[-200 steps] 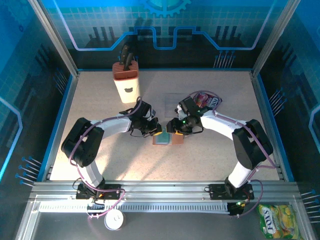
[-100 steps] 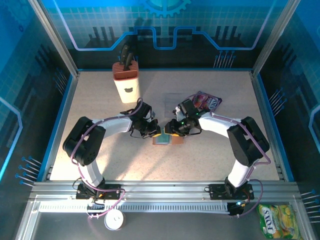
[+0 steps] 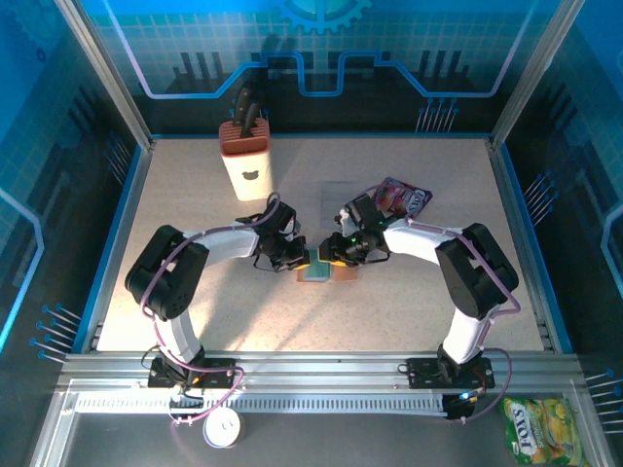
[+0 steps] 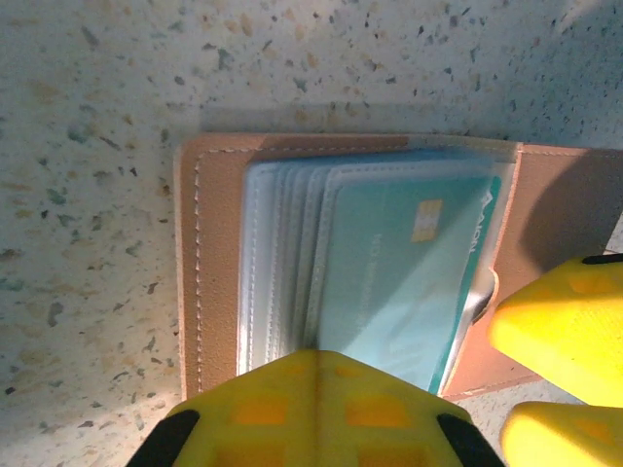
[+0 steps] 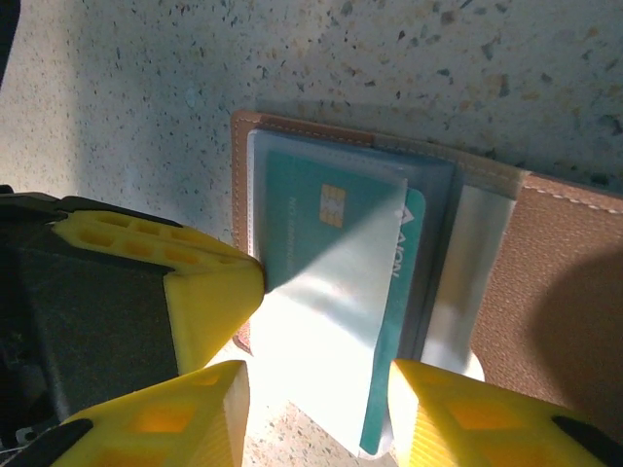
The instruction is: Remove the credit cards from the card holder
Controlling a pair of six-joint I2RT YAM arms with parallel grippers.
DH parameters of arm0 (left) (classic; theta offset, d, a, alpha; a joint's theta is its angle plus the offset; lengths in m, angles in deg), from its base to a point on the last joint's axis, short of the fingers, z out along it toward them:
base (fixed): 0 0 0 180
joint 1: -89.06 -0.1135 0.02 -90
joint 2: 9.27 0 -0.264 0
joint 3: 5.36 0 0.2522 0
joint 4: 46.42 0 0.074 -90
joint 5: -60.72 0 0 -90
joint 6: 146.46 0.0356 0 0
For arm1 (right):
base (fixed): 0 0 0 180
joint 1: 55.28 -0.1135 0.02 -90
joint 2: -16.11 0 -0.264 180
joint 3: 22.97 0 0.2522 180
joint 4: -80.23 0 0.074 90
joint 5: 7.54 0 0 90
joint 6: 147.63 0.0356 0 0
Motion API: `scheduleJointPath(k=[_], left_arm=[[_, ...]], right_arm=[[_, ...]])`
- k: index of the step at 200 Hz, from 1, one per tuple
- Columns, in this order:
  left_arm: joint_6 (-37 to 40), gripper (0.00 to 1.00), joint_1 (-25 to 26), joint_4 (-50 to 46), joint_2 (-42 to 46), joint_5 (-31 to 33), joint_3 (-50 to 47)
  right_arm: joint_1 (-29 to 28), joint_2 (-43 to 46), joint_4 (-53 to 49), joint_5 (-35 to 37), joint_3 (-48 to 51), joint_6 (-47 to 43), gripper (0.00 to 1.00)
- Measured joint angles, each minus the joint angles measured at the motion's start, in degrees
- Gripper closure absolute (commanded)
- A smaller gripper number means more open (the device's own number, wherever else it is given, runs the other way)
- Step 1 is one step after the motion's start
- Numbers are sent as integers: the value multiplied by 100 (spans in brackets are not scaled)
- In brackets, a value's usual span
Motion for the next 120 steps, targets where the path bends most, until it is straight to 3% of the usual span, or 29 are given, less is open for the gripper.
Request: scheduleJointPath(k=[77, 120], left_arm=[[2, 100, 0, -11, 0, 26, 0], [2, 100, 0, -11, 0, 46, 0]], right_arm=[[0, -245, 70, -98, -35, 37, 61], [4, -280, 87, -103, -48, 83, 68]])
